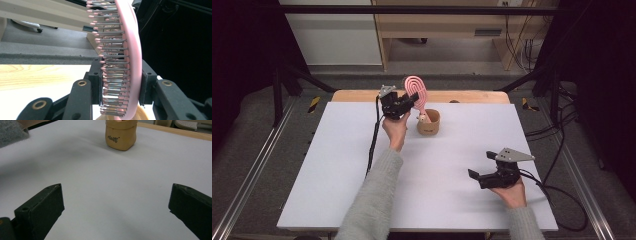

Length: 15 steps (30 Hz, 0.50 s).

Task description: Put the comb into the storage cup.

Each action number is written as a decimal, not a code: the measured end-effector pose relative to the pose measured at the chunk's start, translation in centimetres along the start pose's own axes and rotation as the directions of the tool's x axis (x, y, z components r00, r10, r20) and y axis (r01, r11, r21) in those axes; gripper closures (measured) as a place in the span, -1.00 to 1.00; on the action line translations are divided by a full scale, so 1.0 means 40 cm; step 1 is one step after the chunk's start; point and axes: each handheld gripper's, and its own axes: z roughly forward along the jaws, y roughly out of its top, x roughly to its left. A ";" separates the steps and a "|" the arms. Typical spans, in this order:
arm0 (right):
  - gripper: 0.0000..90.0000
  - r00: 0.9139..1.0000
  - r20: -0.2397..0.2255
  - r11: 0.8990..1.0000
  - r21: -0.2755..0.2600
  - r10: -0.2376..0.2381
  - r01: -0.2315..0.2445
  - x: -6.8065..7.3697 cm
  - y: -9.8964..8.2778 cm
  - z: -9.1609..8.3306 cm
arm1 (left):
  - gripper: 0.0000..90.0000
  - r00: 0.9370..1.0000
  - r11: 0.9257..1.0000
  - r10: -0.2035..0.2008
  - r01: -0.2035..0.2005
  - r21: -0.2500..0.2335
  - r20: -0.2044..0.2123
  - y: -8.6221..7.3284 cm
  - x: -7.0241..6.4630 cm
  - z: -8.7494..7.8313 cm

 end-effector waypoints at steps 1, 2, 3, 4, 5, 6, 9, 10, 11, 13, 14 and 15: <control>-0.99 1.000 -0.001 1.000 0.001 -0.002 0.002 0.000 0.000 0.000 | 0.39 1.000 1.000 -0.004 0.004 0.001 -0.004 0.000 0.002 -0.001; -0.99 1.000 -0.001 1.000 0.001 0.000 0.000 0.000 0.000 0.001 | 0.39 1.000 1.000 -0.005 0.005 0.002 -0.007 0.000 0.004 -0.002; -0.99 1.000 -0.001 1.000 0.001 -0.001 0.001 0.000 0.000 0.001 | 0.38 1.000 1.000 -0.006 0.006 0.003 -0.008 -0.001 0.007 -0.003; -0.99 1.000 -0.001 1.000 0.001 -0.001 0.001 0.000 -0.001 0.001 | 0.38 1.000 1.000 -0.008 0.008 0.003 -0.011 -0.001 0.009 -0.004; -0.99 1.000 -0.001 1.000 0.001 -0.001 0.001 0.000 -0.001 0.002 | 0.38 1.000 1.000 -0.009 0.009 0.004 -0.011 -0.001 0.011 -0.006; -0.99 1.000 -0.001 1.000 0.001 -0.001 0.001 0.000 -0.001 0.002 | 0.38 1.000 1.000 -0.011 0.011 0.003 -0.011 -0.002 0.013 -0.007; -0.99 1.000 0.000 1.000 0.003 -0.001 0.001 0.000 -0.001 0.002 | 0.37 1.000 1.000 -0.017 0.017 0.002 -0.011 -0.004 0.018 -0.009; -0.99 1.000 0.000 1.000 0.003 -0.002 0.002 0.000 -0.001 0.002 | 0.37 1.000 1.000 -0.017 0.017 0.002 -0.012 -0.004 0.019 -0.010; -0.99 1.000 0.000 1.000 0.003 -0.002 0.002 0.000 -0.001 0.002 | 0.37 1.000 1.000 -0.015 0.015 0.006 -0.013 -0.004 0.020 -0.011; -0.99 1.000 0.000 1.000 0.001 -0.001 0.001 0.000 0.000 0.002 | 0.36 1.000 1.000 -0.008 0.008 0.008 -0.015 -0.005 0.020 -0.012; -0.99 1.000 0.000 1.000 0.002 -0.001 0.001 0.000 -0.001 0.002 | 0.36 1.000 1.000 -0.008 0.008 0.009 -0.017 -0.005 0.020 -0.013; -0.99 1.000 -0.001 1.000 0.003 0.000 0.000 0.001 -0.001 0.002 | 0.35 1.000 1.000 -0.007 0.007 0.011 -0.018 -0.005 0.020 -0.014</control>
